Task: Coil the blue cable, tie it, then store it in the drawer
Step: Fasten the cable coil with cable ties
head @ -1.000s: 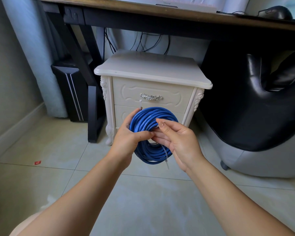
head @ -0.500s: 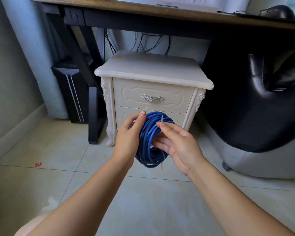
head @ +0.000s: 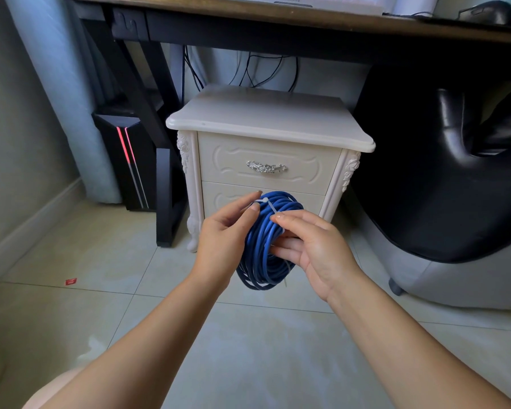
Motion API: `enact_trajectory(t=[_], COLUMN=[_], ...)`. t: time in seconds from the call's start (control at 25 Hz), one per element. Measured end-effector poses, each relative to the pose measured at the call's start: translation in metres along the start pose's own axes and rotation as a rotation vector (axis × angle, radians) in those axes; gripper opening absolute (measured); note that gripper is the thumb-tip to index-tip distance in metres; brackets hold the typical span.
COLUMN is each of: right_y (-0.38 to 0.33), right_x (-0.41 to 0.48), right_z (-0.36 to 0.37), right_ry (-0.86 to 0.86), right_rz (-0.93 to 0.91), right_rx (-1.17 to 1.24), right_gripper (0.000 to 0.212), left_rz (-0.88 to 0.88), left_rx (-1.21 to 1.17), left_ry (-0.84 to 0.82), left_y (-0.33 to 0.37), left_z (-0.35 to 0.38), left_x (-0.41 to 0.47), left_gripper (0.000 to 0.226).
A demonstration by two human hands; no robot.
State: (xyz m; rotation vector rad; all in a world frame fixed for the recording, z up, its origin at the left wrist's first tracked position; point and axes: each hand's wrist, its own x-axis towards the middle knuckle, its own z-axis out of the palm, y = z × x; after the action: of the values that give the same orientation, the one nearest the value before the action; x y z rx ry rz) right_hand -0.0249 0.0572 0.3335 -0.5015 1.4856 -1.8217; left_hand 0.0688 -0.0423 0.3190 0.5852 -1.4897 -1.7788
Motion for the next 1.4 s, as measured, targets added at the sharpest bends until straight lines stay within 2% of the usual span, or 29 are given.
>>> enact_trajectory(t=[0.4, 0.68, 0.76, 0.84, 0.92, 1.12, 1.16, 1.2, 1.28, 1.32, 1.4], right_y=[-0.004, -0.005, -0.005, -0.002, 0.004, -0.002, -0.006, -0.009, -0.013, -0.015, -0.016], right_x=[-0.004, -0.004, -0.005, -0.006, -0.008, -0.009, -0.007, -0.003, 0.004, 0.006, 0.009], right_z=[-0.001, 0.000, 0.002, 0.006, 0.009, 0.011, 0.008, 0.003, -0.006, -0.008, -0.008], right_ry=[0.001, 0.042, 0.072, 0.109, 0.139, 0.130, 0.132, 0.137, 0.157, 0.141, 0.054], right_rz=[-0.004, 0.009, 0.002, -0.012, -0.029, -0.035, -0.061, -0.143, -0.376, -0.447, -0.475], right_rx=[-0.022, -0.033, -0.031, -0.021, -0.010, -0.045, -0.158, -0.375, -0.787, -0.865, -0.841], right_gripper=[0.005, 0.005, 0.006, 0.010, 0.011, 0.016, 0.015, 0.012, 0.009, 0.011, 0.017], left_rz=[0.051, 0.205, 0.254, 0.287, 0.286, 0.303, 0.308, 0.307, 0.289, 0.281, 0.287], left_rx=[0.043, 0.279, 0.408, 0.545, 0.611, 0.599, 0.588, 0.589, 0.606, 0.613, 0.617], left_ry=[-0.027, -0.102, -0.127, -0.061, 0.038, 0.115, 0.101, 0.077, 0.011, -0.016, -0.044], left_y=[-0.003, -0.011, -0.015, -0.020, -0.021, -0.016, -0.014, -0.013, -0.014, -0.015, -0.016], left_z=[0.001, -0.002, -0.002, 0.003, 0.009, 0.004, 0.001, -0.001, -0.002, -0.002, 0.000], left_x=[0.000, -0.002, -0.004, -0.006, -0.009, -0.005, -0.004, -0.003, -0.003, -0.003, -0.005], left_gripper=[0.025, 0.027, 0.040, 0.050, 0.046, 0.039, 0.040, 0.040, 0.041, 0.041, 0.041])
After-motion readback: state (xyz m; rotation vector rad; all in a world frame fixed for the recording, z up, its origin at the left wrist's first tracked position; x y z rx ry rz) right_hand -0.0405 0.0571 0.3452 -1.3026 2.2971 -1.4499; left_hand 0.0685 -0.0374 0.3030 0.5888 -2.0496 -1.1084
